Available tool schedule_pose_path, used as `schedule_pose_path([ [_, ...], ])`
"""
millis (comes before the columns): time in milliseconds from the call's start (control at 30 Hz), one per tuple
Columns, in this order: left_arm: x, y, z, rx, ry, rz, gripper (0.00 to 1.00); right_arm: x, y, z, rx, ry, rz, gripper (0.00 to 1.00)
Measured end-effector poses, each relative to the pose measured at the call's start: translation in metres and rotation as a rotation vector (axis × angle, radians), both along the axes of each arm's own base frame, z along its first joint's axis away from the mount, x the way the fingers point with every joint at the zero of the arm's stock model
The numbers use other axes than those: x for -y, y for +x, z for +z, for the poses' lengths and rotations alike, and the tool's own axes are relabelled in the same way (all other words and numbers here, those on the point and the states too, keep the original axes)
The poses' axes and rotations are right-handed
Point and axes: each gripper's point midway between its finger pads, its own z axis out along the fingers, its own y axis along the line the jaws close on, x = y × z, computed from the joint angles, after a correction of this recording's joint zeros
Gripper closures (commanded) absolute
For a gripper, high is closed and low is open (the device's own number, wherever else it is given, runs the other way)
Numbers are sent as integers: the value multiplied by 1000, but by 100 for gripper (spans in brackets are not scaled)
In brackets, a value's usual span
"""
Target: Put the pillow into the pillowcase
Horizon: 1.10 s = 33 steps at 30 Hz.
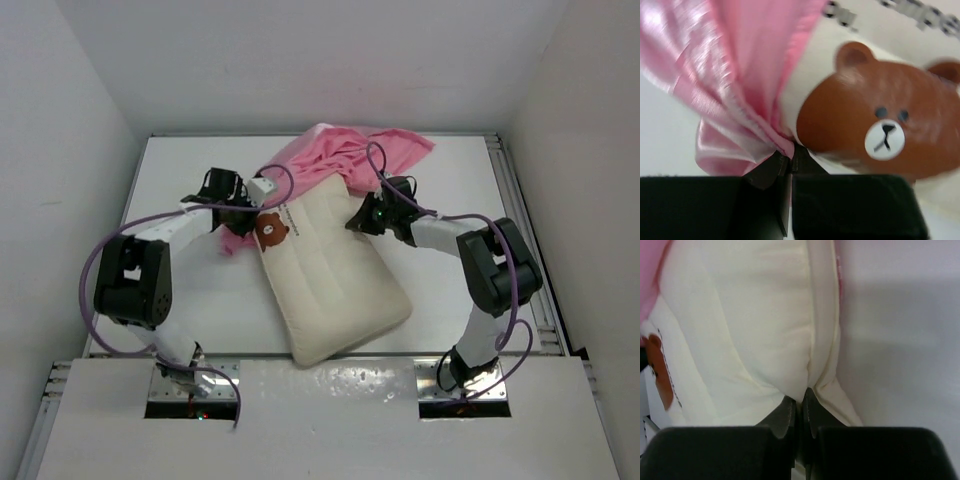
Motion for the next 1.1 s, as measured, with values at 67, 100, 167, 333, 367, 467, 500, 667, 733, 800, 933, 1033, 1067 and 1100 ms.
schedule_pose_path([
  [67,-3,-26,3,-46,23,-56,100,-3,7,4,12,9,17,100],
  [100,-4,-38,4,-72,33,-86,92,-5,9,5,16,8,34,100],
  [167,-7,-58,3,-127,57,-142,58,-12,9,7,26,7,79,100],
  [333,-17,-82,19,-235,109,-158,29,-29,-3,6,51,-20,184,98],
  [367,-17,-74,30,-214,112,-149,28,-34,-8,4,50,-21,202,98],
  [467,-9,-34,88,-70,105,-103,24,-40,-16,3,43,-15,234,96],
  [500,-4,-19,113,4,105,-88,22,-41,-18,2,43,-15,239,95],
  [667,53,17,172,261,106,-136,19,-43,-21,6,53,-16,252,89],
  [733,72,23,158,263,138,-160,19,-43,-21,7,56,-18,255,84],
  [800,86,33,127,224,178,-177,19,-42,-21,7,58,-21,257,76],
  [933,84,53,58,115,269,-138,34,-41,-22,9,61,-22,253,54],
  [1033,80,62,35,87,300,-99,77,-40,-21,9,66,-26,252,34],
  [1067,80,65,37,95,304,-81,82,-40,-21,10,63,-22,248,32],
  [1100,81,69,42,109,303,-69,91,-40,-20,10,65,-20,247,31],
])
